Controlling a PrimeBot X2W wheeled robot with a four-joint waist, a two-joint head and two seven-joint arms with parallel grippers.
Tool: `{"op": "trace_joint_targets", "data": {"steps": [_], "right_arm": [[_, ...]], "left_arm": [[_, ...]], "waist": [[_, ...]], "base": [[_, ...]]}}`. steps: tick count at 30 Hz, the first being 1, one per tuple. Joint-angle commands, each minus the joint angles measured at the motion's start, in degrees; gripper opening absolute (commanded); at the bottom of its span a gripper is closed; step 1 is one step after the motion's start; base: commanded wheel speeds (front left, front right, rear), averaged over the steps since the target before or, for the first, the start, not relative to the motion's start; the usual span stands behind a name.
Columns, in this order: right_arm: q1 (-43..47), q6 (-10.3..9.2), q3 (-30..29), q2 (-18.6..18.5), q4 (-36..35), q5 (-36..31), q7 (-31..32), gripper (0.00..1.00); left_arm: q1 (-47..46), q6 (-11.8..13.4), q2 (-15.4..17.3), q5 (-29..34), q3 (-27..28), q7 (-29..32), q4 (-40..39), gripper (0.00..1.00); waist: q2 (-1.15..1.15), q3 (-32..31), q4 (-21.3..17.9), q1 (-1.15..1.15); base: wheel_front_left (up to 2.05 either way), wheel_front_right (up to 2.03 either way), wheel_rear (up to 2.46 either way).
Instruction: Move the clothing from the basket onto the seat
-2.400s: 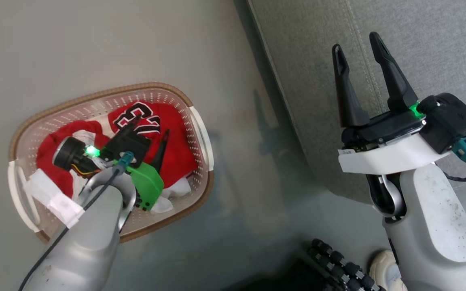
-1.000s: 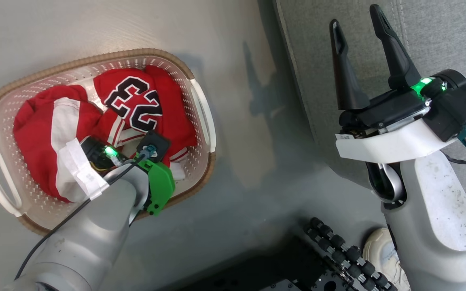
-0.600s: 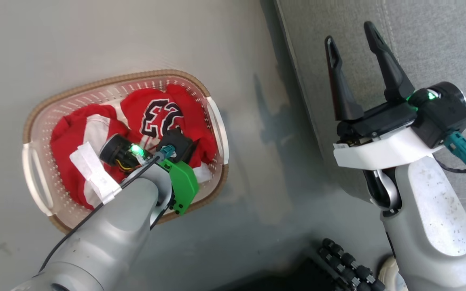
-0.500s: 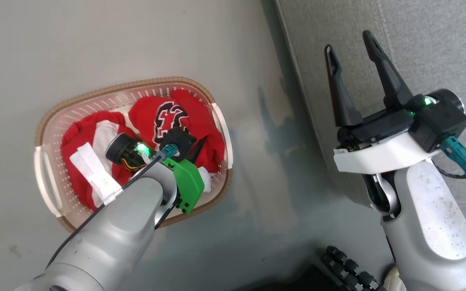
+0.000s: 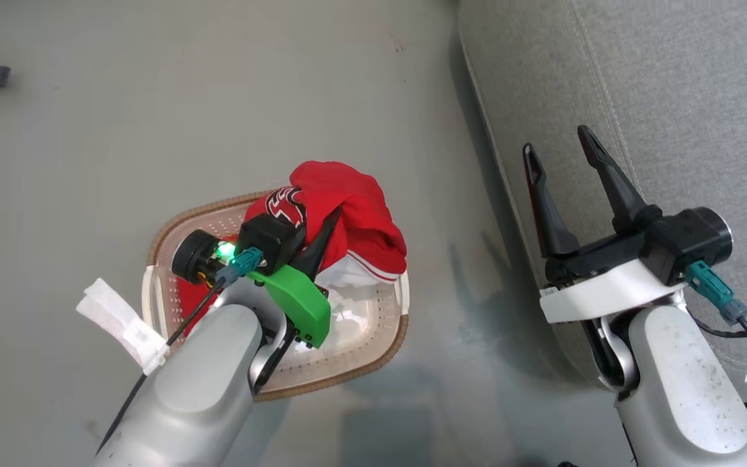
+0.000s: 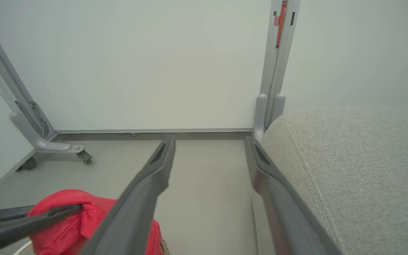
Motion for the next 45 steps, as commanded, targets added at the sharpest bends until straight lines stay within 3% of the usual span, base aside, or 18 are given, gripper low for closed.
{"op": "trace_joint_targets", "data": {"steps": [1,9,16,31,45], "right_arm": [[1.37,-0.02,-0.25,-0.23,0.36,-0.22,-0.12,1.0],[4.24,-0.02,-0.18,-0.22,1.56,-0.08,-0.12,1.0],[6.59,-0.02,-0.34,-0.22,2.41,0.32,-0.12,1.0],[10.27,-0.02,-1.29,-0.22,2.12,0.61,-0.12,1.0],[10.82,-0.02,-0.82,-0.2,0.86,0.13,-0.12,1.0]], "left_arm": [[1.63,0.04,0.07,1.15,1.5,-0.2,-1.62,0.0],[6.28,-0.18,-0.92,4.92,8.55,-0.21,-9.19,0.0],[8.22,-0.25,-1.8,5.39,11.42,-0.21,-14.83,0.0],[1.75,-0.27,-2.1,5.33,12.32,-0.2,-26.36,0.0],[2.12,-0.27,-1.55,5.16,12.2,-0.21,-28.37,0.0]], "waist": [[0.0,-5.06,3.1,0.0],[0.0,-10.96,3.81,0.0],[0.0,-15.36,3.56,0.0],[0.0,-19.32,4.26,0.0],[0.0,-20.52,3.98,0.0]], "base": [[0.0,0.0,0.0],[0.0,0.0,0.0],[0.0,0.0,0.0],[0.0,0.0,0.0],[0.0,0.0,0.0]]}}
